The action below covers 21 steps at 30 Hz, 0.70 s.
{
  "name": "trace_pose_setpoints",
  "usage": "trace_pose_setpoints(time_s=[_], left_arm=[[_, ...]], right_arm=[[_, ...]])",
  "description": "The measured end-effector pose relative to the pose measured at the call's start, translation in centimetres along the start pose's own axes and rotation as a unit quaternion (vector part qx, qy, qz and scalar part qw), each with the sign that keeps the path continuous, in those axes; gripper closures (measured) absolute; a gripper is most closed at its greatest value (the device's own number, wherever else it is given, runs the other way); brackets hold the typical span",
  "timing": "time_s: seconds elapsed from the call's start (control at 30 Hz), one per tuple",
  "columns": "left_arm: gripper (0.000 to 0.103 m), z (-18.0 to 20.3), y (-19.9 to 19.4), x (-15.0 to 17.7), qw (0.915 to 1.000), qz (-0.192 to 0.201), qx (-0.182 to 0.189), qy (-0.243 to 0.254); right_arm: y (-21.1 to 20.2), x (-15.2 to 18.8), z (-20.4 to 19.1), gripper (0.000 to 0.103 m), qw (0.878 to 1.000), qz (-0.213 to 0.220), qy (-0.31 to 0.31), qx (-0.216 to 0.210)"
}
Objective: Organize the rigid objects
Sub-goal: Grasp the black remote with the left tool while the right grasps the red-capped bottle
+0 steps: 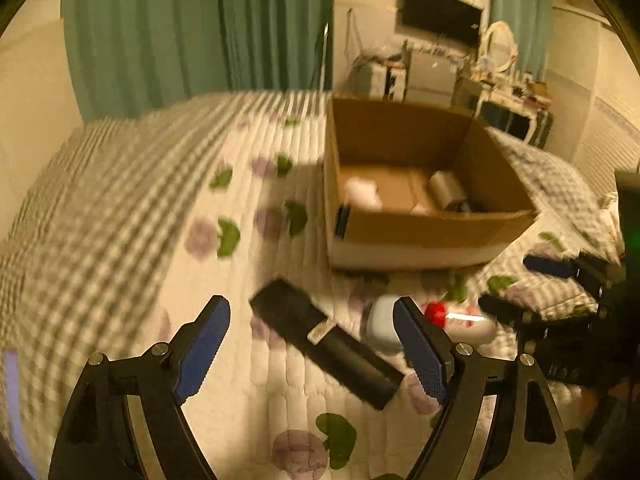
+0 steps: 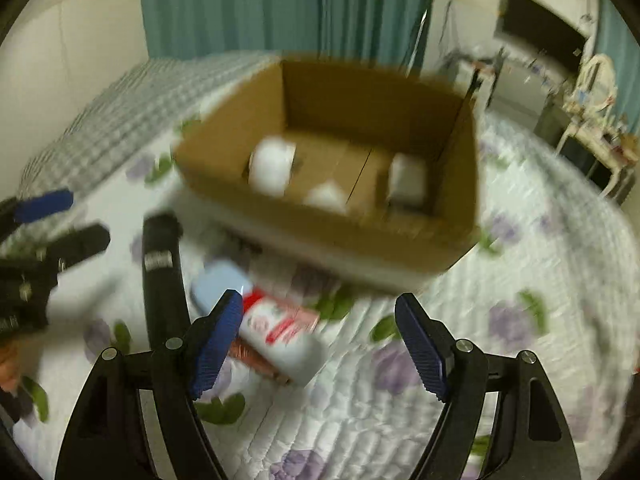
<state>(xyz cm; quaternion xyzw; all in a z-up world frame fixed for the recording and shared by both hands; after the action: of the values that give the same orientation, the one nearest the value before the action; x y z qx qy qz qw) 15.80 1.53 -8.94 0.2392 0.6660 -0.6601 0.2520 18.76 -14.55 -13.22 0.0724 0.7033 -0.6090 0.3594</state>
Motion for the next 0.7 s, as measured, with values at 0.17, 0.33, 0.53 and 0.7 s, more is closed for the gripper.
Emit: trace_pose_setpoints(time_s=[0.17, 0.33, 0.53, 0.7], left_arm=[[0.017, 0.0, 2.7, 1.8, 0.9995, -0.029, -0.007, 0.007], [0.017, 0.3, 3.7, 2.8, 0.9987, -0.049, -0.005, 0.012], [0.017, -0.3, 4.2, 3.0, 0.9979, -0.064, -0.012, -0.004], [0.017, -0.9, 4.7, 2.9, 0.9963, -0.074, -0.033, -0.029]], right_arm=[[3.4, 1.7, -0.9, 0.025, 0.998, -0.044, -0.016, -0.03], [5.2, 1.5, -1.7, 0.03, 0.998, -0.053, -0.043, -0.012], [5.8, 1.9, -2.4, 0.065, 0.996, -0.06, -0.059, -0.003], [3.3, 2.0, -1.9, 0.066, 0.999, -0.018, -0.037, 0.023]])
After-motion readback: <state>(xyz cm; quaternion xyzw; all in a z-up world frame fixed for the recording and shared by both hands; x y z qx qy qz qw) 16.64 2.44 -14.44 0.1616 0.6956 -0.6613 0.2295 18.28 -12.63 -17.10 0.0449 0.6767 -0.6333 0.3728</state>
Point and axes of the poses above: each gripper's, at about its wrist camera, not at the fingertips, and y roughly the way its jaws point, z to its right, x to its underside, the point moved 2 cm from there along y, roughly the way its jaws point, and after that the axes turned 1 degree about -z, right-handed, at the moved point
